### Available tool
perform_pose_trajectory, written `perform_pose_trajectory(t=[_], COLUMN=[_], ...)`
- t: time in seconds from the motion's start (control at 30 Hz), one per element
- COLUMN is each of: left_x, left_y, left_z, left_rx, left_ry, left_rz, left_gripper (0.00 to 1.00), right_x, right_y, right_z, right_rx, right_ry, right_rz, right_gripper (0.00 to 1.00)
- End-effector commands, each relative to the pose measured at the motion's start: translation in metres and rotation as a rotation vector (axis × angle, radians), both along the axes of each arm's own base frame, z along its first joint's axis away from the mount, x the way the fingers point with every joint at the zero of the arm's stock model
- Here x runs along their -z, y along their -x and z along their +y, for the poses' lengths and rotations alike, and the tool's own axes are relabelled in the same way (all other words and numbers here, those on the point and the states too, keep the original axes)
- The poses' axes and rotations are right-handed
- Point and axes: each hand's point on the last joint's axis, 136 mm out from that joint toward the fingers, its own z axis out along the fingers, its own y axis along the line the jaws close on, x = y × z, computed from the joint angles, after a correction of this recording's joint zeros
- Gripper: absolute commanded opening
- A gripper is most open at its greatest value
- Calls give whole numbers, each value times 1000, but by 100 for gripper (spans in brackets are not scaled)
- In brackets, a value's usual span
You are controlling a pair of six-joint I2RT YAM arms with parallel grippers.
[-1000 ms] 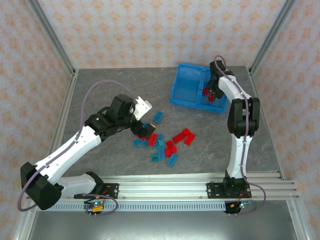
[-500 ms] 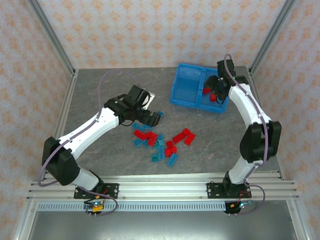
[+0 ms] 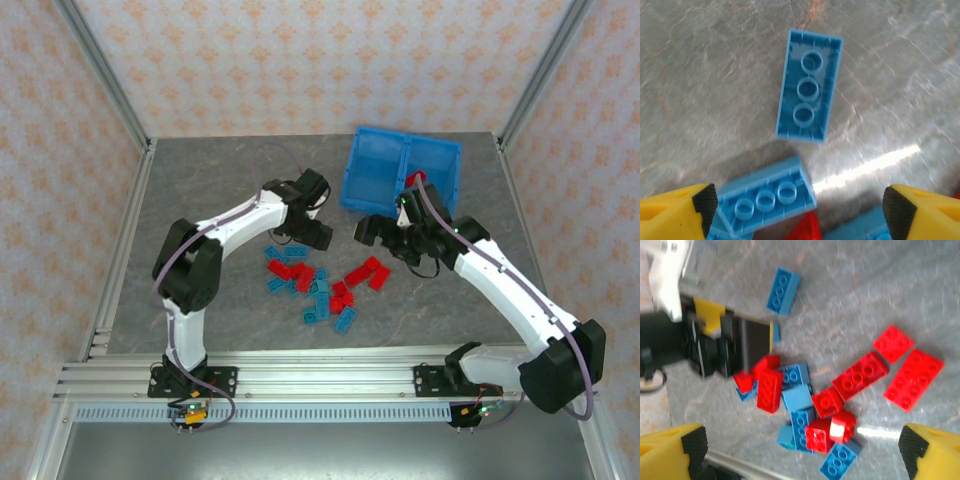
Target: Sort the legos into containers by color
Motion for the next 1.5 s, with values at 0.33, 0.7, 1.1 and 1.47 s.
perform_pose_trajectory(t=[0.33, 0.7, 1.1, 1.47], left_x=[50, 47, -92, -126], left_y=[-48, -37, -21, -101], left_z=[-15, -17, -38, -98], left_rx=[-21, -1, 86, -36], left_ry=[128, 157, 277, 449], left_rz=[108, 119, -119, -236], left_gripper=[52, 25, 24, 21], right_x=[0, -2, -18, -32], right_y=[28, 22, 11, -7], right_z=[-14, -18, -30, -42], right_rx=[46, 84, 173, 270], right_ry=[-6, 1, 6, 31], right_rz=[52, 22, -58, -134], right_gripper=[98, 98, 98, 98])
